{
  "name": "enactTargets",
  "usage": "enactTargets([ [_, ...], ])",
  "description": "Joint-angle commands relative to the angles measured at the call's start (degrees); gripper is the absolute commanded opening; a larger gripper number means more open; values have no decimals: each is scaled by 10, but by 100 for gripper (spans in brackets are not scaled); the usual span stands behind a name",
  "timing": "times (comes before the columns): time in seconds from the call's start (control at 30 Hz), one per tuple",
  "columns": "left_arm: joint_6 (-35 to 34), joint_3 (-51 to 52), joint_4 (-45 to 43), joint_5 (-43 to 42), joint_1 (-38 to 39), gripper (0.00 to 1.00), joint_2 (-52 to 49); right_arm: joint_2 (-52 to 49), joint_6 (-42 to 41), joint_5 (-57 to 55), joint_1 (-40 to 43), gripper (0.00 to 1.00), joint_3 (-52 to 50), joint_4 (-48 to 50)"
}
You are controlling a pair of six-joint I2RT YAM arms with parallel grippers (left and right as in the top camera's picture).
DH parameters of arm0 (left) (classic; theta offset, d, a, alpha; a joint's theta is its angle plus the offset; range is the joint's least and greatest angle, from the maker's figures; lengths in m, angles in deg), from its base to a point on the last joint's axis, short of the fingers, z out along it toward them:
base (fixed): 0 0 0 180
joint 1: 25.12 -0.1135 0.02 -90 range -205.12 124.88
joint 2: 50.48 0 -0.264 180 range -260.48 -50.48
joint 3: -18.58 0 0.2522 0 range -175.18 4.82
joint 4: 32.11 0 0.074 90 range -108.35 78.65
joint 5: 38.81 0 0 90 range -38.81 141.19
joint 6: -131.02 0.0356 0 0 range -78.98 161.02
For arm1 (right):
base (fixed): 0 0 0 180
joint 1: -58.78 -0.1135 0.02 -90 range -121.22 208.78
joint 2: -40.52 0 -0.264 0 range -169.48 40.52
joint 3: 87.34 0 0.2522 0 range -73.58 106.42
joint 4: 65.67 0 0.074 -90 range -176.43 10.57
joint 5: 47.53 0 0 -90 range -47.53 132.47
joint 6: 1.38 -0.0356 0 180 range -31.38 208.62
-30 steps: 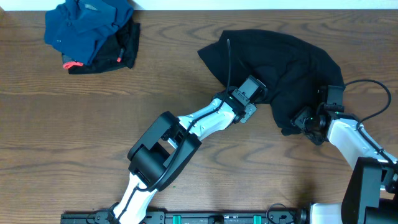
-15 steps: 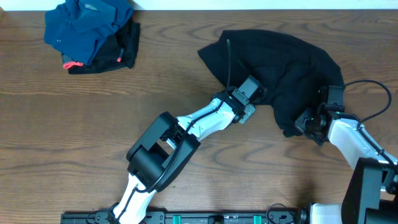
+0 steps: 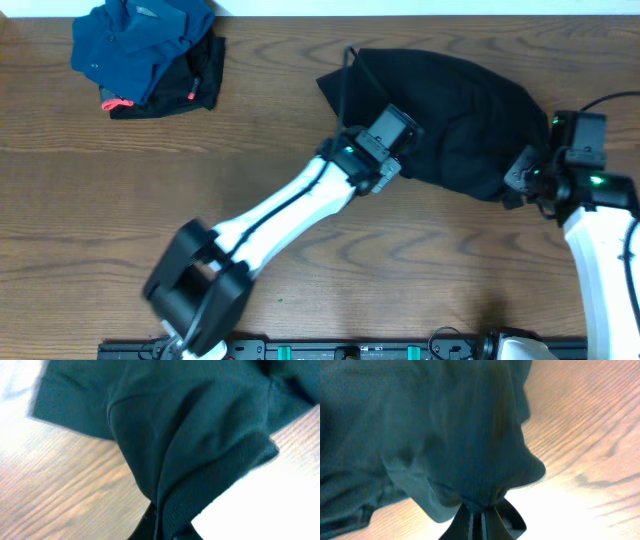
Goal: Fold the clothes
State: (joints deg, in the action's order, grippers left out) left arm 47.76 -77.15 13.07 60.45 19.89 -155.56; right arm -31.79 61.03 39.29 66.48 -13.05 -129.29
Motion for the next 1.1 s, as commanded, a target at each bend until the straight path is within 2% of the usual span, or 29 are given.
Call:
enactTargets([
  [0.0,12,0,28,20,-17,6,58,22,46,-13,5,1,51,-33],
  [0.17,12,0,70,21,-36,6,143,28,71,-13,5,1,122,-89],
  [0.33,11,0,102,69,-55,6,231,28,84,-13,7,1,198,-124],
  [0.47,-14,0,148,69,-67,6,290,28,88,-13,6,1,246,-157],
  [0.63,-38,0,194,67,-67,6,323,28,89,-13,7,1,259,-183],
  [0.8,-56,-5,196,67,-67,6,341,28,93,-13,6,1,274,-188],
  [0.97,-57,-30,196,67,-61,6,376,28,95,-5,5,1,349,-233],
  [1.07,-80,-39,201,66,-45,6,393,28,114,47,5,1,397,-266],
])
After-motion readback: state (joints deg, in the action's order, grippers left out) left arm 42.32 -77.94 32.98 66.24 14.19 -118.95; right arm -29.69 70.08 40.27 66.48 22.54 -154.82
